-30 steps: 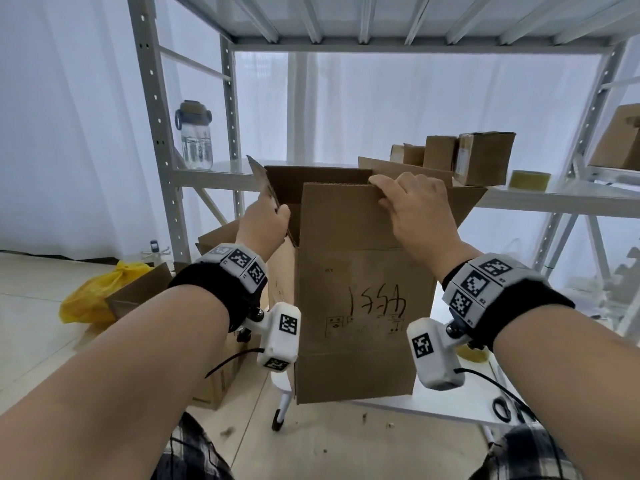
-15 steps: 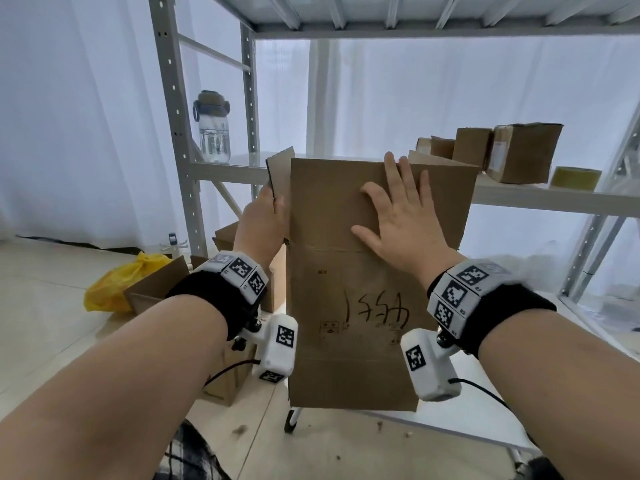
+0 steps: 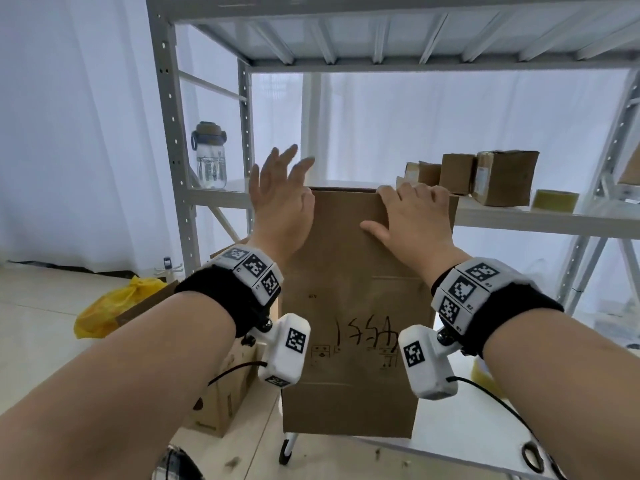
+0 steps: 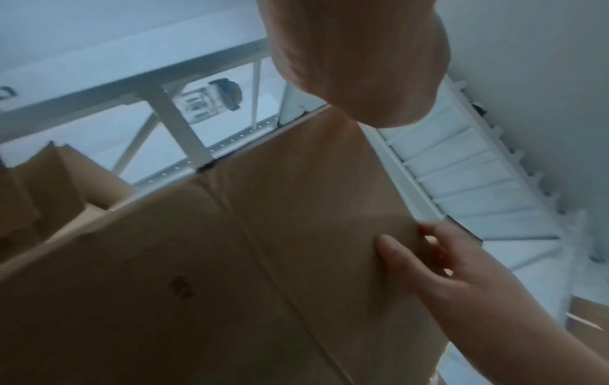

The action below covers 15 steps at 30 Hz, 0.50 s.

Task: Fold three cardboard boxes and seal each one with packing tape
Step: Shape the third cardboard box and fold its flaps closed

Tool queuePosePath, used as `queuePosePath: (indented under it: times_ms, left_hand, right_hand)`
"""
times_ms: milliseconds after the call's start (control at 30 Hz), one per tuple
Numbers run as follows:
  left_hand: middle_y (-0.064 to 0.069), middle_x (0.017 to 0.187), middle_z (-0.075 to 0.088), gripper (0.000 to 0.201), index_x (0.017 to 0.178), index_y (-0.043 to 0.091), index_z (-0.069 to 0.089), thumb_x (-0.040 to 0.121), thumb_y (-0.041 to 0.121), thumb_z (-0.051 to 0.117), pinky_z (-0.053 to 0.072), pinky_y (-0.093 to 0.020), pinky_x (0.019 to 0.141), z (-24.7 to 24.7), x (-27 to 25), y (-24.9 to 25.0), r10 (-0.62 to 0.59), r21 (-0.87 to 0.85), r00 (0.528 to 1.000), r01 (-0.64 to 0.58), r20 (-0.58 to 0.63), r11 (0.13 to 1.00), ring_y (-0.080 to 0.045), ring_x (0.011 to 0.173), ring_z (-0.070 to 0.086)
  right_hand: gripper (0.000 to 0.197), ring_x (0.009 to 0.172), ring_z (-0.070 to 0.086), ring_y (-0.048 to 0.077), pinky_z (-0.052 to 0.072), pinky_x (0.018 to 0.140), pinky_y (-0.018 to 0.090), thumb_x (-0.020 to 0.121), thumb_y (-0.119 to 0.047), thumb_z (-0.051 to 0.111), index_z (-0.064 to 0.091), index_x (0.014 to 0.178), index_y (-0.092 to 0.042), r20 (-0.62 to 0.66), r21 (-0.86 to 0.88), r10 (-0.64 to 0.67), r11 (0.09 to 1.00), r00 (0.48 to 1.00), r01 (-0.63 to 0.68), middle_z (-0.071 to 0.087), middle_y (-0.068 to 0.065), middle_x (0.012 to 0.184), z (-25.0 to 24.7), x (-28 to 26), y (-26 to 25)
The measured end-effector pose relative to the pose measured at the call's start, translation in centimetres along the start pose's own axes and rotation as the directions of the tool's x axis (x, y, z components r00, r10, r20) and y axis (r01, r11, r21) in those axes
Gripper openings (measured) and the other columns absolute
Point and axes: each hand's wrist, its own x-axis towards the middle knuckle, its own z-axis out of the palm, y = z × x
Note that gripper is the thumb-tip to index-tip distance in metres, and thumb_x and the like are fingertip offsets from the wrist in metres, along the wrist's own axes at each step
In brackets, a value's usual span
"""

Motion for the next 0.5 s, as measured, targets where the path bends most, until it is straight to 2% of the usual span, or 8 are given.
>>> queuePosePath:
  times_ms: [67, 133, 167, 233, 300, 367, 433, 500]
  left_hand:
    - [-0.002, 0.147, 0.041, 0.037, 0.136, 0.018, 0.048, 0.100, 0.024, 0.037, -0.005, -0.040, 0.117, 0.5, 1.0, 1.5, 0.143, 0.077, 0.976, -0.158, 0.166, 0.984, -0.020, 0.144, 0.020]
    - [-0.004, 0.130, 0.056, 0.041, 0.125, 0.016, 0.052, 0.101, 0.042, 0.032, 0.005, -0.042, 0.117, 1.0, 1.7, 2.5, 0.149, 0.178, 0.910, -0.232, 0.386, 0.956, -0.023, 0.133, 0.037]
    - [-0.006, 0.121, 0.059, 0.044, 0.120, 0.014, 0.053, 0.100, 0.047, 0.031, 0.014, -0.042, 0.114, 1.1, 1.9, 2.8, 0.119, 0.220, 0.891, -0.234, 0.438, 0.947, -0.026, 0.125, 0.044]
    - [-0.008, 0.115, 0.058, 0.045, 0.114, 0.011, 0.051, 0.100, 0.050, 0.031, 0.027, -0.042, 0.104, 1.2, 1.9, 2.6, 0.076, 0.262, 0.900, -0.205, 0.430, 0.943, -0.028, 0.114, 0.047]
    - [-0.007, 0.114, 0.056, 0.045, 0.111, 0.011, 0.050, 0.099, 0.050, 0.032, 0.028, -0.042, 0.099, 1.4, 1.6, 2.0, 0.070, 0.265, 0.918, -0.185, 0.390, 0.946, -0.027, 0.112, 0.046]
    - [-0.007, 0.112, 0.055, 0.046, 0.108, 0.010, 0.051, 0.097, 0.052, 0.034, 0.027, -0.042, 0.099, 1.6, 1.2, 1.3, 0.089, 0.235, 0.936, -0.177, 0.341, 0.956, -0.027, 0.111, 0.046]
    - [-0.009, 0.113, 0.056, 0.048, 0.107, 0.009, 0.052, 0.095, 0.053, 0.038, 0.026, -0.042, 0.098, 1.6, 0.9, 0.5, 0.113, 0.205, 0.948, -0.179, 0.296, 0.962, -0.029, 0.112, 0.046]
    - [-0.010, 0.115, 0.055, 0.051, 0.108, 0.008, 0.052, 0.092, 0.056, 0.041, 0.026, -0.042, 0.097, 1.7, 0.7, -0.2, 0.107, 0.193, 0.951, -0.168, 0.289, 0.967, -0.030, 0.112, 0.045]
  right_hand:
    - [0.051, 0.118, 0.049, 0.028, 0.028, 0.100, 0.046, 0.094, -0.058, 0.039, 0.046, 0.132, -0.023, 0.018, 0.039, -0.029, 0.999, 0.999, 0.028, 0.058, 0.004, 0.125, -0.8, 0.4, 0.4]
    - [0.042, 0.112, 0.053, 0.024, 0.029, 0.098, 0.042, 0.096, -0.051, 0.040, 0.051, 0.128, -0.025, 0.058, 0.132, -0.082, 0.988, 0.995, 0.074, 0.063, 0.000, 0.117, -1.6, 1.1, 1.6]
    - [0.039, 0.109, 0.055, 0.023, 0.030, 0.097, 0.040, 0.097, -0.048, 0.040, 0.054, 0.125, -0.025, 0.099, 0.162, -0.100, 0.983, 0.990, 0.083, 0.065, -0.002, 0.111, -2.2, 1.5, 2.5]
    - [0.036, 0.102, 0.055, 0.021, 0.029, 0.095, 0.039, 0.096, -0.048, 0.040, 0.059, 0.118, -0.025, 0.189, 0.154, -0.097, 0.986, 0.977, 0.069, 0.064, -0.005, 0.098, -3.2, 1.9, 4.4]
    - [0.038, 0.095, 0.056, 0.020, 0.031, 0.092, 0.040, 0.094, -0.055, 0.042, 0.059, 0.108, -0.024, 0.278, 0.151, -0.068, 0.988, 0.958, 0.026, 0.060, -0.007, 0.089, -3.4, 1.6, 6.2]
    - [0.040, 0.085, 0.055, 0.018, 0.040, 0.081, 0.035, 0.089, -0.060, 0.049, 0.056, 0.098, -0.022, 0.312, 0.287, -0.046, 0.957, 0.949, -0.048, 0.056, -0.009, 0.080, -2.6, 0.8, 7.4]
    - [0.042, 0.075, 0.056, 0.015, 0.042, 0.068, 0.030, 0.086, -0.060, 0.055, 0.053, 0.091, -0.019, 0.245, 0.391, -0.030, 0.918, 0.969, -0.070, 0.056, -0.007, 0.076, -1.6, -0.1, 7.8]
    - [0.043, 0.069, 0.054, 0.014, 0.043, 0.065, 0.029, 0.085, -0.057, 0.058, 0.052, 0.091, -0.015, 0.146, 0.412, -0.005, 0.909, 0.989, -0.056, 0.057, -0.004, 0.074, -0.9, -0.8, 8.0]
